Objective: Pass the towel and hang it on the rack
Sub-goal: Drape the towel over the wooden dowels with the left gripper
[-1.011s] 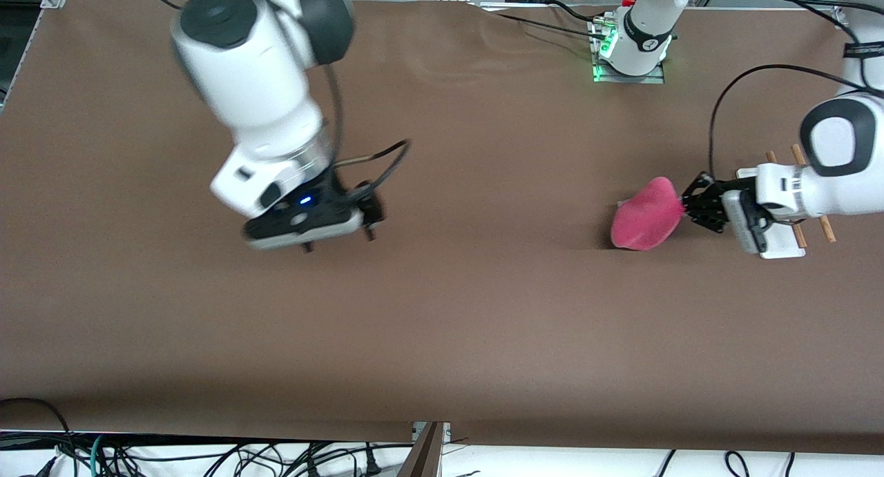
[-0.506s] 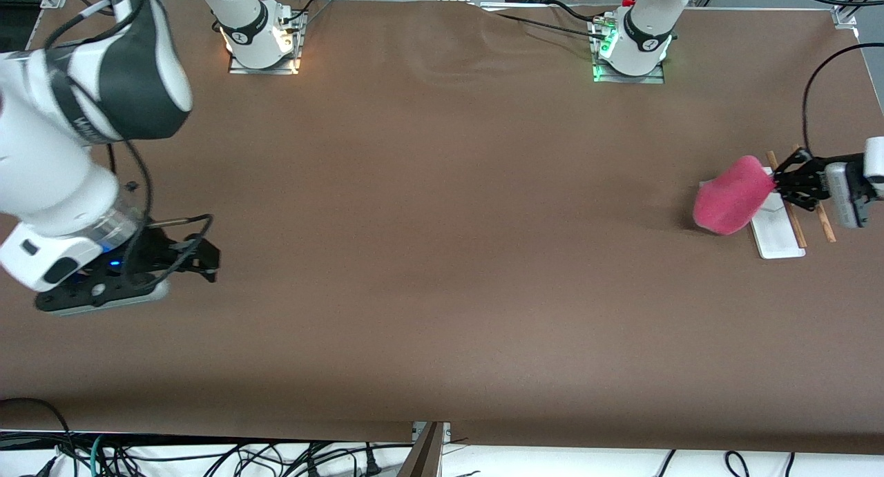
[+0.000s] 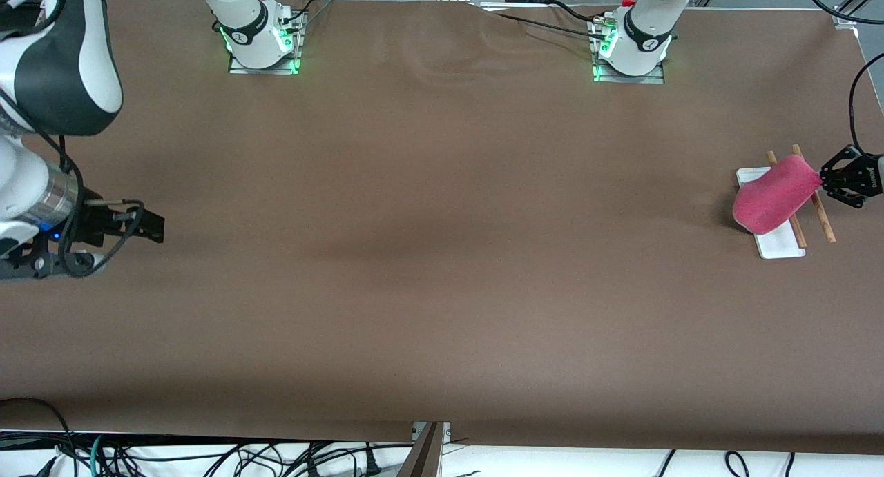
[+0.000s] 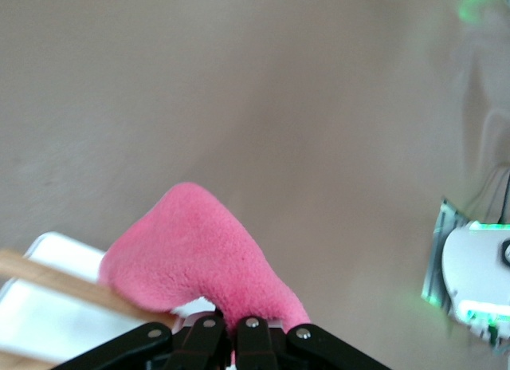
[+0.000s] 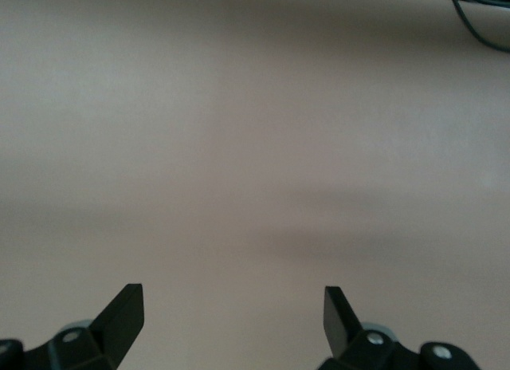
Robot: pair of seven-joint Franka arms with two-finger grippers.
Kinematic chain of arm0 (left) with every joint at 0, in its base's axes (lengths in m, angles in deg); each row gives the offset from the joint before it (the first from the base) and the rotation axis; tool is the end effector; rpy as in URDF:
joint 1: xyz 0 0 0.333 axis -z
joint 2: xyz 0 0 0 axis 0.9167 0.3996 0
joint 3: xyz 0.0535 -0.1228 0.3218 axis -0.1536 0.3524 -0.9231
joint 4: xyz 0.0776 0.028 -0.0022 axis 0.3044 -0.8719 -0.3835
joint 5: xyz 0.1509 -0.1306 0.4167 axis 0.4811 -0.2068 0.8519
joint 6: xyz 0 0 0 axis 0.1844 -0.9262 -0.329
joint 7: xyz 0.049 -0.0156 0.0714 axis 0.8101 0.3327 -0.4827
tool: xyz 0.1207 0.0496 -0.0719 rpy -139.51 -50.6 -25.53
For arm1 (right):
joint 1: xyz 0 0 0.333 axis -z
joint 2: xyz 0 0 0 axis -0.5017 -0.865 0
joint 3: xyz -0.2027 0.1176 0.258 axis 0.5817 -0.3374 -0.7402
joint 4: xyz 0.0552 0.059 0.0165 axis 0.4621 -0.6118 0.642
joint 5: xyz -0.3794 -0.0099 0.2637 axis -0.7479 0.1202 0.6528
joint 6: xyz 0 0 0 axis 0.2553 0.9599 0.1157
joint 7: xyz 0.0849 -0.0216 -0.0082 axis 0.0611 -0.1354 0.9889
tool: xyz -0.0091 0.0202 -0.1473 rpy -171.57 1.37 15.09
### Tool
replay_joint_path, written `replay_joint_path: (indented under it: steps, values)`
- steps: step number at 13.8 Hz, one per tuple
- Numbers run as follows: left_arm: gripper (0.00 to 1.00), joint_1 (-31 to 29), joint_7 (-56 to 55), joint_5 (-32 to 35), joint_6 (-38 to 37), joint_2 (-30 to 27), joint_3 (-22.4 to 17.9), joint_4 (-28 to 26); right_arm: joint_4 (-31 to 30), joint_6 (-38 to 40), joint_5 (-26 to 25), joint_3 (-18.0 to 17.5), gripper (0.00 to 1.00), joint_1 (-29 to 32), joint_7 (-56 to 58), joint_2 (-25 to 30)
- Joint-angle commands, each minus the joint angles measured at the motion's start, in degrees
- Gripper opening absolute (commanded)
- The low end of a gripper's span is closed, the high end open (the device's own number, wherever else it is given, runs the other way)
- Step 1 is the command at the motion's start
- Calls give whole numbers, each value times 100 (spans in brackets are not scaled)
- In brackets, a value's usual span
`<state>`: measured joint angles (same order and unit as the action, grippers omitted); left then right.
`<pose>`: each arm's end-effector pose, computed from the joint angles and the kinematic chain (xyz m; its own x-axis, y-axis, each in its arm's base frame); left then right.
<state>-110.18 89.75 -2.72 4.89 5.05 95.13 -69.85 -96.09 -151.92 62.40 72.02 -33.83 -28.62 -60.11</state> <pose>0.5710 0.3710 0.2936 0.5594 -0.7784 0.2849 -0.7950 -0.4065 0.4503 0.7342 0.0451 0.5141 0.9947 0.1026 0.0018 0.1022 -0.9922 0.0714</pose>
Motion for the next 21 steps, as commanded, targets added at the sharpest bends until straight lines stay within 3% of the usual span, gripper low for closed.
replay_joint_path:
  steps: [1, 3, 8, 11, 21]
  values:
    - [0, -100, 293, 403, -488, 485, 74, 906, -1066, -222, -15, -134, 100, 343, 20, 966]
    - [0, -232, 302, 448, -717, 565, 65, 1109, -1462, -221, 20, -134, 100, 537, 55, 1371]
    - [0, -355, 784, 439, -710, 609, -225, 1127, -1472, 93, 29, -309, 100, 643, 108, 1803]
    - [0, -355, 1101, 421, -674, 758, -462, 1145, -1376, 227, 46, -345, 100, 635, 265, 1769]
    - [0, -663, 2182, 395, -69, 1505, -471, 1575, -1077, 209, 142, -345, 100, 353, 240, 1557]
